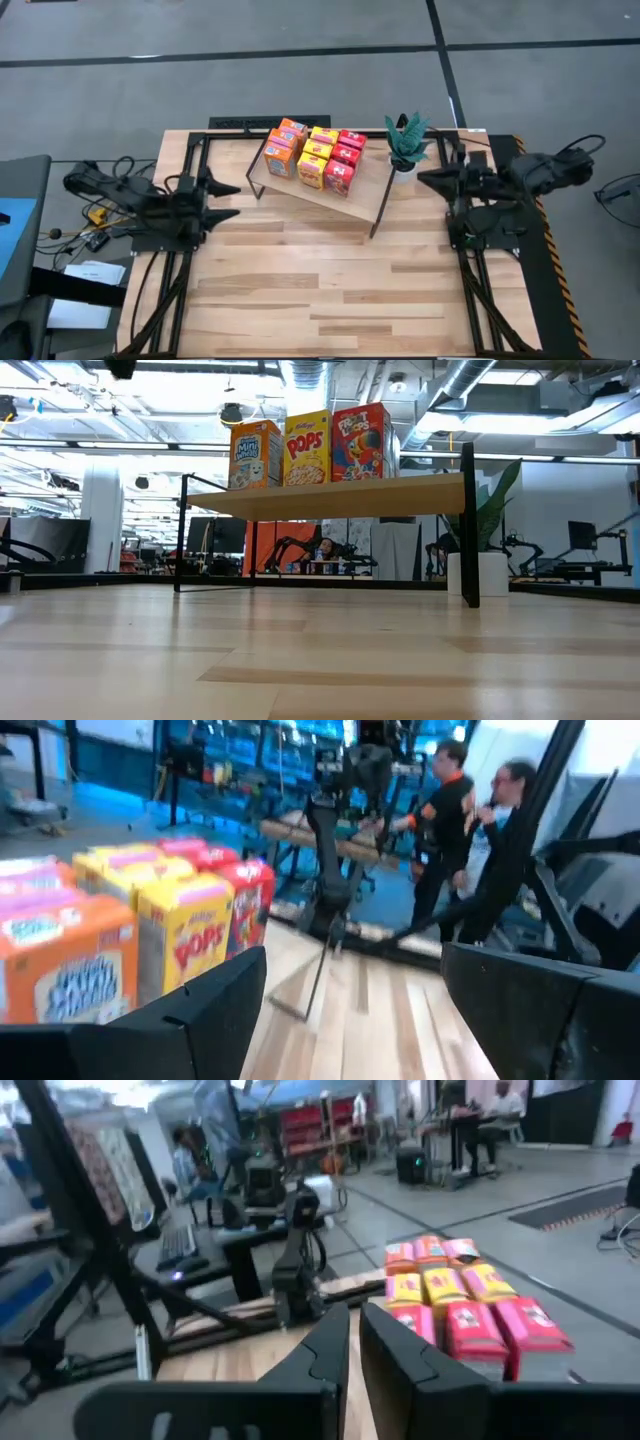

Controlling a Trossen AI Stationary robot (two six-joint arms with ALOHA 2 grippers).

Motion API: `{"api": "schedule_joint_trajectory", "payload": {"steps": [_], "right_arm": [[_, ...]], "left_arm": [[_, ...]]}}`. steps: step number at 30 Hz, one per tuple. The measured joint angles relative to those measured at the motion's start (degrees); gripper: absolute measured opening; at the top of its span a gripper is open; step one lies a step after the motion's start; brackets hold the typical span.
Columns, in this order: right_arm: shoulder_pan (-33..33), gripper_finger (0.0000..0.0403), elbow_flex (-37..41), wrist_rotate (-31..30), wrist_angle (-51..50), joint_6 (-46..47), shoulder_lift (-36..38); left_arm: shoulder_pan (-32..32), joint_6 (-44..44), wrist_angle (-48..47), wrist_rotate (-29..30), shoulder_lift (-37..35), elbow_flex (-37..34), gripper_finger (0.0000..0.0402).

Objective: Stack cereal on shelf
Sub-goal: Return to home position

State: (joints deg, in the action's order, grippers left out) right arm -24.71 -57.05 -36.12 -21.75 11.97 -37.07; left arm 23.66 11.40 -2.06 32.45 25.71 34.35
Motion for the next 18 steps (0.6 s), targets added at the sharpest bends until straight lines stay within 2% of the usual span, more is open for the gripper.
{"api": "schedule_joint_trajectory", "payload": {"steps": [5,8,11,18], "right_arm": [[-0.13,0.0056,13.37,0.23,7.93,1.73,9.6],[-0.05,0.0056,20.08,0.0,11.84,3.33,14.92],[-0.15,0.0056,27.08,0.3,16.12,4.53,18.82],[-0.11,0.0056,40.98,0.45,24.17,8.86,25.11]], "left_arm": [[0.42,2.37,-8.66,-0.36,-4.64,-0.07,0.0293],[0.4,3.59,-8.59,-0.29,-5.91,-2.63,0.0293],[0.4,5.19,-5.31,-0.32,-6.79,-7.76,0.0293],[0.44,12.53,8.82,-1.77,-7.12,-23.13,0.0293]]}}
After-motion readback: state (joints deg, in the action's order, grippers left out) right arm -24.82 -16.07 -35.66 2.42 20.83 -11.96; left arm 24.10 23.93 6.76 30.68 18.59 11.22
